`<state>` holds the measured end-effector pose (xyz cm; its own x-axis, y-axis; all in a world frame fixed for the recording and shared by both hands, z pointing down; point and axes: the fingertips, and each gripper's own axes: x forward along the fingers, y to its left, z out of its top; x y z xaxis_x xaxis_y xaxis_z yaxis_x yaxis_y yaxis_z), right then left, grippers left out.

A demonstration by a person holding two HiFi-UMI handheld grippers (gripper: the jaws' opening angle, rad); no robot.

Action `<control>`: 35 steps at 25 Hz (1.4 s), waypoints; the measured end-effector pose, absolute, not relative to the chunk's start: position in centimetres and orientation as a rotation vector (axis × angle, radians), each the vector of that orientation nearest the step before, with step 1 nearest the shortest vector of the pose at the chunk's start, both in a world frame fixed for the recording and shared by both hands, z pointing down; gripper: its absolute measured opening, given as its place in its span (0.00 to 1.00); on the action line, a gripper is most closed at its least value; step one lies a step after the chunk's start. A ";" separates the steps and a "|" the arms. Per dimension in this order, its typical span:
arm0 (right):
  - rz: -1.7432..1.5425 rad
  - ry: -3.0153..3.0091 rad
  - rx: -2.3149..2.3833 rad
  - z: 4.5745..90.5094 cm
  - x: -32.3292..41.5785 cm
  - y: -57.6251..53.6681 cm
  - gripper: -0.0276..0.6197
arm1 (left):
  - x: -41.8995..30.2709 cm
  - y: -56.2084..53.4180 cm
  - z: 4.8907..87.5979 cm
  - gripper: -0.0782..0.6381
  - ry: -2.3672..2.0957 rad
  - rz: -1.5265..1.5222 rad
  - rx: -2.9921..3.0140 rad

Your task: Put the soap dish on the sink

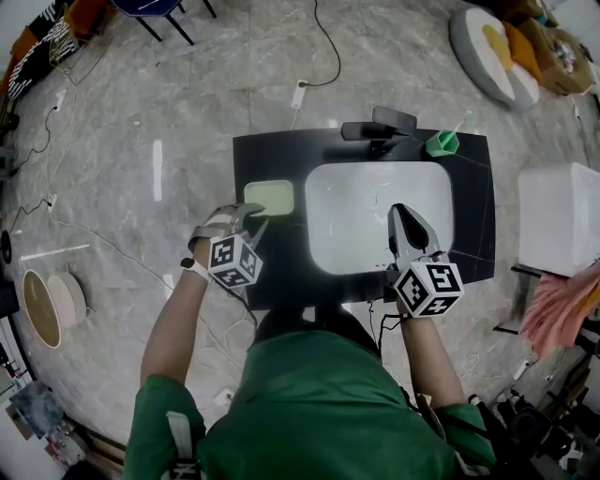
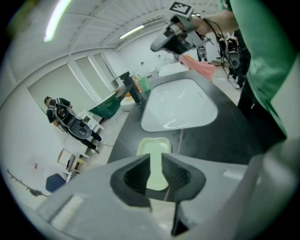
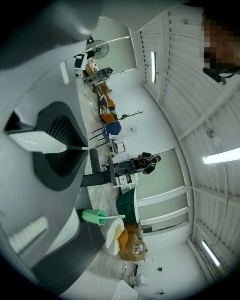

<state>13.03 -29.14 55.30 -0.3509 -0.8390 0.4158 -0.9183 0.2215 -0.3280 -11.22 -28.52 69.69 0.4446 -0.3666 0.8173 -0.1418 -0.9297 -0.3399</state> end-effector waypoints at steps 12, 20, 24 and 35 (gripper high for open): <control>0.651 -2.465 1.656 49.5 10.7 -27.8 0.08 | -12.2 -29.5 53.5 0.12 1.037 -0.988 -2.583; 0.458 -2.571 1.654 42.8 9.5 -26.9 0.08 | -12.5 -26.2 43.2 0.11 1.213 -0.747 -2.396; 0.354 -2.621 1.638 39.9 8.4 -26.3 0.08 | -13.8 -25.3 38.6 0.11 1.360 -0.589 -2.416; 0.046 -2.684 1.688 32.5 7.7 -24.5 0.08 | -17.1 -24.0 30.5 0.11 1.646 -0.292 -2.413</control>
